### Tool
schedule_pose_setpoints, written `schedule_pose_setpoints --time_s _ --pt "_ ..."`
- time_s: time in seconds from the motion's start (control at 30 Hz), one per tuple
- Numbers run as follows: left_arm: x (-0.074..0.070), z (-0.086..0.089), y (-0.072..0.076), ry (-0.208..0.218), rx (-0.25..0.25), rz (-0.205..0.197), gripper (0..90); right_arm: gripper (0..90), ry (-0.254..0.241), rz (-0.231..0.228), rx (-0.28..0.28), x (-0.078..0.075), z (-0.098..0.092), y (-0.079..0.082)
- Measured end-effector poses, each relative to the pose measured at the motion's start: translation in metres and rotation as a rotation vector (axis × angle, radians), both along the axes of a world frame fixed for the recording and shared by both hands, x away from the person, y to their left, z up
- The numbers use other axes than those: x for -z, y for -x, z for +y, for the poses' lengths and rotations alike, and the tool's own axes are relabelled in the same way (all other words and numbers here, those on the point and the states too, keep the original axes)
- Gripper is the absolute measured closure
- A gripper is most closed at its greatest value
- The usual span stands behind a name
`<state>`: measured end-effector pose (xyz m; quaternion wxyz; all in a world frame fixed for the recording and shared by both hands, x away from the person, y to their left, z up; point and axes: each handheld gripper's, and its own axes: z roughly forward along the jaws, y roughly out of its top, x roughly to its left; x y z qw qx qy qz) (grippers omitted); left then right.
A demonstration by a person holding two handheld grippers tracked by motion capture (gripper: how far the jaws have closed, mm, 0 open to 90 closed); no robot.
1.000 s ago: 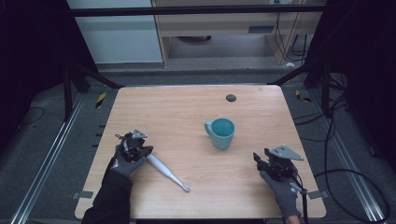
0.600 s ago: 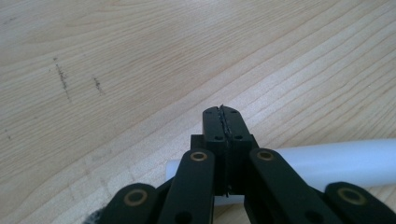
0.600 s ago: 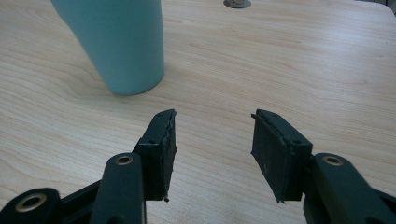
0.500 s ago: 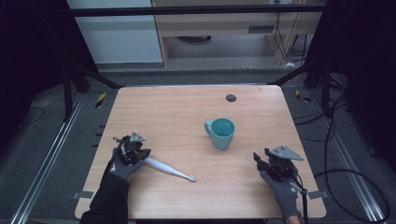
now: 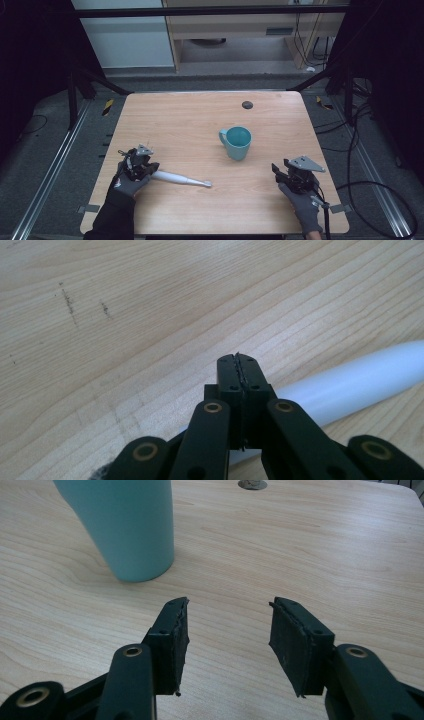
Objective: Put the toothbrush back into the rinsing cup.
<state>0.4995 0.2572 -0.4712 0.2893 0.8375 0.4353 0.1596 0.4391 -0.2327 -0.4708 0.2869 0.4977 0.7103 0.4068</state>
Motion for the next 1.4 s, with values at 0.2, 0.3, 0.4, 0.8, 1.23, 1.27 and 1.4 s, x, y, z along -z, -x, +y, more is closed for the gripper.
schedule_pose_setpoints --time_s 0.2,0.3,0.4,0.8,1.23,1.27,1.4 --pt "0.000 0.003 0.004 -0.004 -0.001 0.002 89.8 49.3 0.003 -0.001 0.000 0.000 0.000 0.000" --pt "0.001 0.003 0.006 -0.006 0.001 0.004 89.8 49.2 0.003 -0.002 0.002 0.000 0.000 0.000" --pt "0.000 0.004 0.010 -0.007 0.004 0.007 89.8 49.2 0.001 -0.002 0.001 0.000 0.000 0.000" --pt "-0.001 0.006 0.023 -0.009 0.016 0.003 89.8 49.1 0.003 -0.003 0.003 0.000 0.000 0.000" --pt "0.000 0.009 0.036 -0.005 0.023 0.010 89.8 49.1 0.005 -0.003 0.002 0.000 0.000 0.000" --pt "0.000 0.010 0.036 -0.007 0.027 0.008 89.8 49.1 0.004 -0.003 0.001 0.000 0.000 0.000" --pt "0.001 0.009 0.039 -0.006 0.029 0.010 89.8 49.2 0.005 -0.004 0.002 0.000 -0.001 0.000"
